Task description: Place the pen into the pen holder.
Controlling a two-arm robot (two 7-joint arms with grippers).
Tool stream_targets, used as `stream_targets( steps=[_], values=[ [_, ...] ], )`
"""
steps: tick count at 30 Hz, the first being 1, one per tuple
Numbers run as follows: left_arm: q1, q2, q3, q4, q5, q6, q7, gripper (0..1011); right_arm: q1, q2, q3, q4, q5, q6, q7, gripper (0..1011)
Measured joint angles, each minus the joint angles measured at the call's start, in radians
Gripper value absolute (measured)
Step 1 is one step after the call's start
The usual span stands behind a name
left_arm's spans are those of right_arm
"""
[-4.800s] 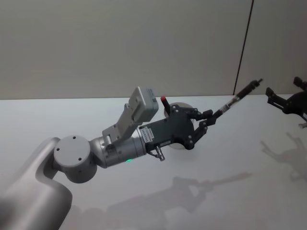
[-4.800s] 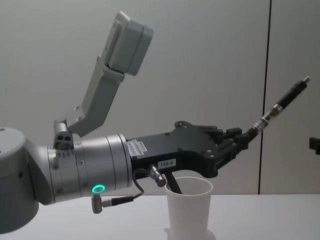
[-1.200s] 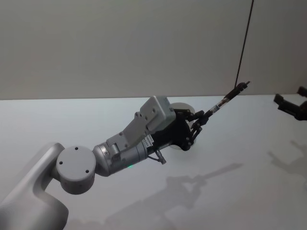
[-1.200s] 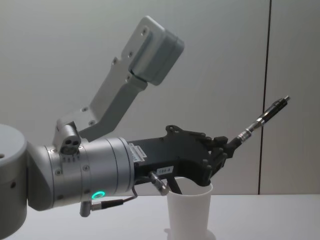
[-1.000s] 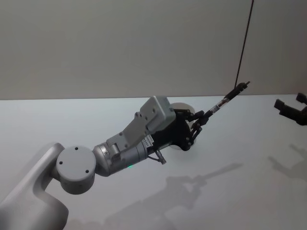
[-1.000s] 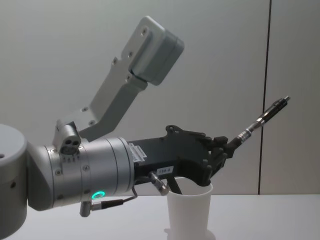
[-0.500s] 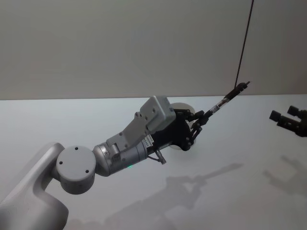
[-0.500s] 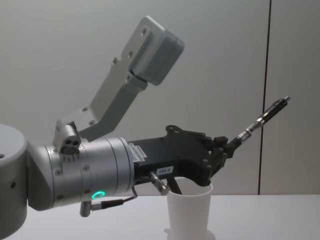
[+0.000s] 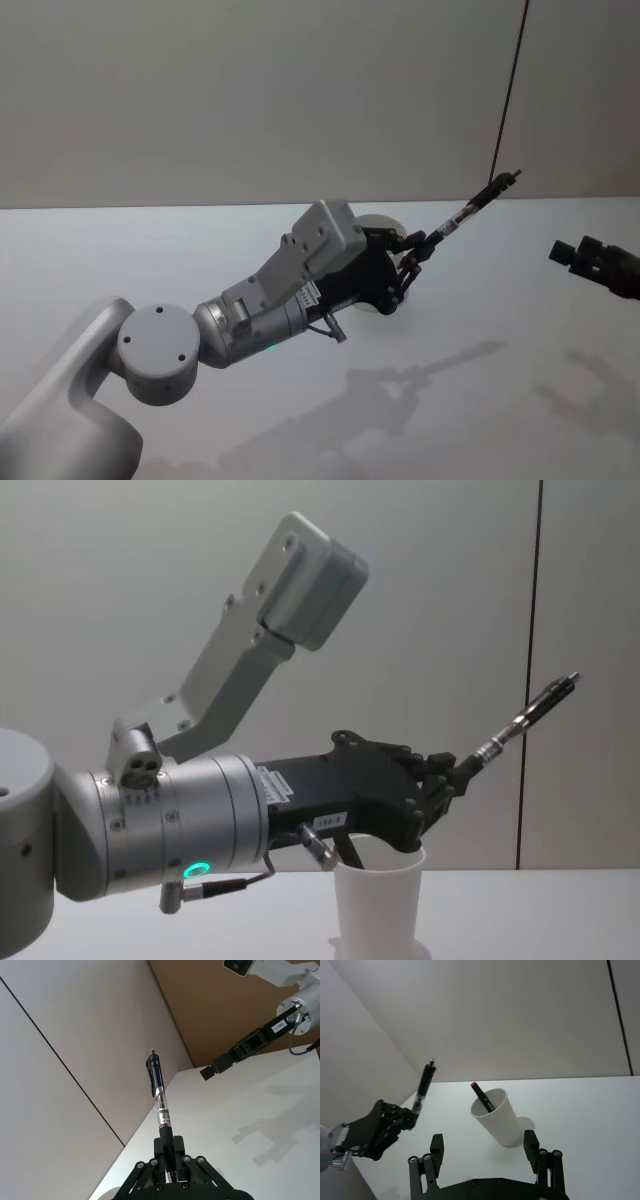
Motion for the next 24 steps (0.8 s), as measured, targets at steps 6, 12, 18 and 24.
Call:
stream_targets(
  steps=[6, 12, 18, 24],
  values=[
    [0.000, 0.000, 0.000, 0.000, 0.000, 0.000, 0.000, 122, -0.017, -0.002, 0.000, -0.033, 0.048, 0.041, -0.007, 1002],
    [0.000, 0.000, 0.000, 0.000, 0.000, 0.000, 0.000, 122, -0.033, -0.007, -0.002, -0.065, 0.100, 0.078, -0.025, 1002],
    [0.000, 0.000, 0.000, 0.000, 0.000, 0.000, 0.000, 122, -0.047, -0.014, -0.007, -0.096, 0.145, 0.102, -0.058, 1002],
    [0.000, 0.000, 0.000, 0.000, 0.000, 0.000, 0.000, 122, -0.062, -0.025, -0.015, -0.129, 0.182, 0.115, -0.104, 1002]
  ],
)
